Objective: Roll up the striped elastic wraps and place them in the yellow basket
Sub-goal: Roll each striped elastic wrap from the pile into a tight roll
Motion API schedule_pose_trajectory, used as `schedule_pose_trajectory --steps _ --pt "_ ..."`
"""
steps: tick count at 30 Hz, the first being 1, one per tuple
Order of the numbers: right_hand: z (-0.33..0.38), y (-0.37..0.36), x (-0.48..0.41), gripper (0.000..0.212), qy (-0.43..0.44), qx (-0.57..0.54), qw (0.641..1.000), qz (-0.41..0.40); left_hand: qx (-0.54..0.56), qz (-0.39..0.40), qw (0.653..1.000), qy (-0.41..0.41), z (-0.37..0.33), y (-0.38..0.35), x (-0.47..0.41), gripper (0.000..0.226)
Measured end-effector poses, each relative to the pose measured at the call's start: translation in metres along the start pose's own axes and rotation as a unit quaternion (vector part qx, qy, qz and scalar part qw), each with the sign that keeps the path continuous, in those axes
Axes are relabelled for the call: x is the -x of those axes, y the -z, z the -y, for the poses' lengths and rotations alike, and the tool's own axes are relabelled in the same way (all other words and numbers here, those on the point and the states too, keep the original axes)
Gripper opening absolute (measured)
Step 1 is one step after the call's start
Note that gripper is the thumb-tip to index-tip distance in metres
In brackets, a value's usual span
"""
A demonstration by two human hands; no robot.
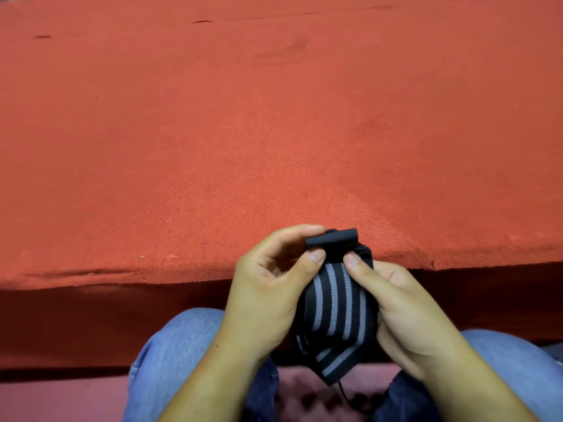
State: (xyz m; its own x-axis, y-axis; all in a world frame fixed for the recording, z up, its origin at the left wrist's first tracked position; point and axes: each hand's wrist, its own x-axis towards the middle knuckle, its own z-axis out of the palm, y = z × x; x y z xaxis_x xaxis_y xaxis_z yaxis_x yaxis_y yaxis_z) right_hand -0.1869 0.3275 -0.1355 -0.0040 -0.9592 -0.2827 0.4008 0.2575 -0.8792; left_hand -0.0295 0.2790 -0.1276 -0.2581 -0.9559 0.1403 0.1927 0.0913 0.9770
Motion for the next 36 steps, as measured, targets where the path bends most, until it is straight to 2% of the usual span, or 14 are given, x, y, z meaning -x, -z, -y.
schedule_pose_trajectory --steps 8,25,29,36 --pt "0.006 -0.004 0.001 0.039 0.011 -0.035 0.999 -0.006 -0.018 0.024 0.999 -0.011 0.0 0.001 -0.001 0.018" --pt "0.012 -0.006 0.002 0.04 0.005 -0.128 0.992 -0.024 -0.036 0.038 0.999 -0.007 -0.001 -0.001 0.0 0.036" --pt "0.013 -0.007 0.004 0.048 0.031 -0.056 0.998 -0.004 -0.073 0.036 0.996 -0.019 0.001 -0.001 0.0 0.042" --pt "0.006 -0.001 0.001 0.035 0.052 -0.011 0.998 -0.018 -0.082 0.046 0.996 0.002 0.005 0.0 0.0 0.037"
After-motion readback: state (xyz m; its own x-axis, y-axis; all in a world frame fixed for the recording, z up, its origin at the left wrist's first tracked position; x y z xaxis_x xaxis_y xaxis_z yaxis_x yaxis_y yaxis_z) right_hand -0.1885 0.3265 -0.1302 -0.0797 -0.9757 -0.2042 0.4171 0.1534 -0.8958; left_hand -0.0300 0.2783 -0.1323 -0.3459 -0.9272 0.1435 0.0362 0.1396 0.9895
